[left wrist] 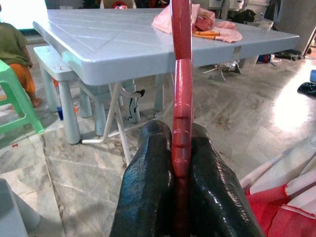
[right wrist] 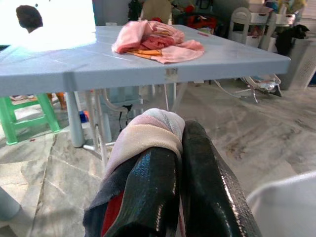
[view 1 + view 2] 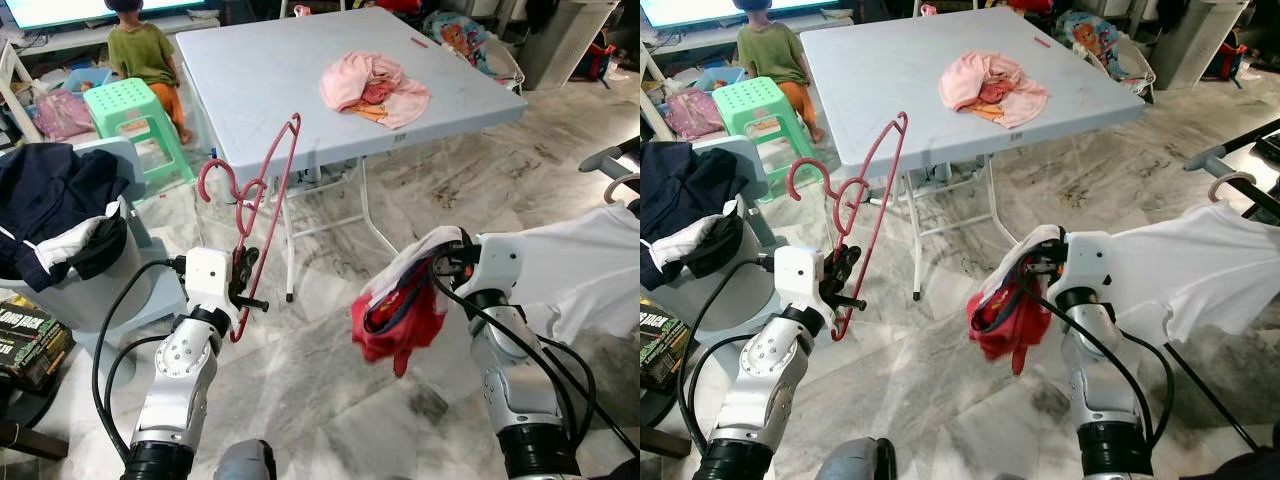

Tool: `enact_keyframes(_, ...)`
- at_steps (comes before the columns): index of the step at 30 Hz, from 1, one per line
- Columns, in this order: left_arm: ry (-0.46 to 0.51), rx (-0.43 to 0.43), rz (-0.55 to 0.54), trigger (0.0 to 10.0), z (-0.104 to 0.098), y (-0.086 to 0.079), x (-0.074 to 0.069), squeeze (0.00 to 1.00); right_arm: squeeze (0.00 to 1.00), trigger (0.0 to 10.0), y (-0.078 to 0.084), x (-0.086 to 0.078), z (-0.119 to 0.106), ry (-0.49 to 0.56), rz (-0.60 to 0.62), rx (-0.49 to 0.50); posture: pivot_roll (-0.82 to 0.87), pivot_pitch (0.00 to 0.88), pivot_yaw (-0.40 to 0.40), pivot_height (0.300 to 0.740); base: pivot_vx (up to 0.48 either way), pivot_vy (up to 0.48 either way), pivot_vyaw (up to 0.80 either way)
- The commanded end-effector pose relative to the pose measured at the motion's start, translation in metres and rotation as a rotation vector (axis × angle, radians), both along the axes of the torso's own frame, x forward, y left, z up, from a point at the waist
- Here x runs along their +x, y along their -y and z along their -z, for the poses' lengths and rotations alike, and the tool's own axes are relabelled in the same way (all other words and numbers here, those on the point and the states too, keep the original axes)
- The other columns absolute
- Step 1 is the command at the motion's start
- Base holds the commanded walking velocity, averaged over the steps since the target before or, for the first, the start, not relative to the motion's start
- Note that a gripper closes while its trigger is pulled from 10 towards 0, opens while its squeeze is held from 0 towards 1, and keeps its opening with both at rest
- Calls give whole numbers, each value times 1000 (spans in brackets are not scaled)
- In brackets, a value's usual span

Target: Hang hanger

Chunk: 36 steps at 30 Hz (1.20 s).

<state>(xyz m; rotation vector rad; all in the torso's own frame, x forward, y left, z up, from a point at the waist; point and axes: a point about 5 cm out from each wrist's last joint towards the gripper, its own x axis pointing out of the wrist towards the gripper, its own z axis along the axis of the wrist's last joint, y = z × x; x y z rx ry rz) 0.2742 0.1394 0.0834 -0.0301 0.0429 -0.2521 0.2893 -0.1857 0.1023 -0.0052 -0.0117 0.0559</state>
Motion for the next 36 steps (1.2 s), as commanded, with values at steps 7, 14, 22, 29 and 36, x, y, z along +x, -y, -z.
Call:
enact_keyframes(7,15,-16,7,10000,-7,3,7,0,0,10000,-1,7,-19,71,-26,-3,-1,0,10,740,456,0,0)
enact_keyframes(14,21,-10,-5,10000,-9,0,6,0,0,10000,-3,6,-18,78,-37,-5,8,0,15,740,480,0,79)
enact_keyframes(22,44,-19,-8,10000,-16,2,10,0,0,10000,-16,15,-36,144,-122,7,22,0,17,740,480,0,580)
enact_keyframes(29,42,-13,-8,10000,-17,1,11,0,0,10000,-19,27,-61,225,-138,-7,25,0,18,740,480,0,560)
enact_keyframes(36,49,-18,-8,10000,-19,4,12,0,0,10000,-22,32,-73,265,-157,7,26,0,18,740,480,0,148)
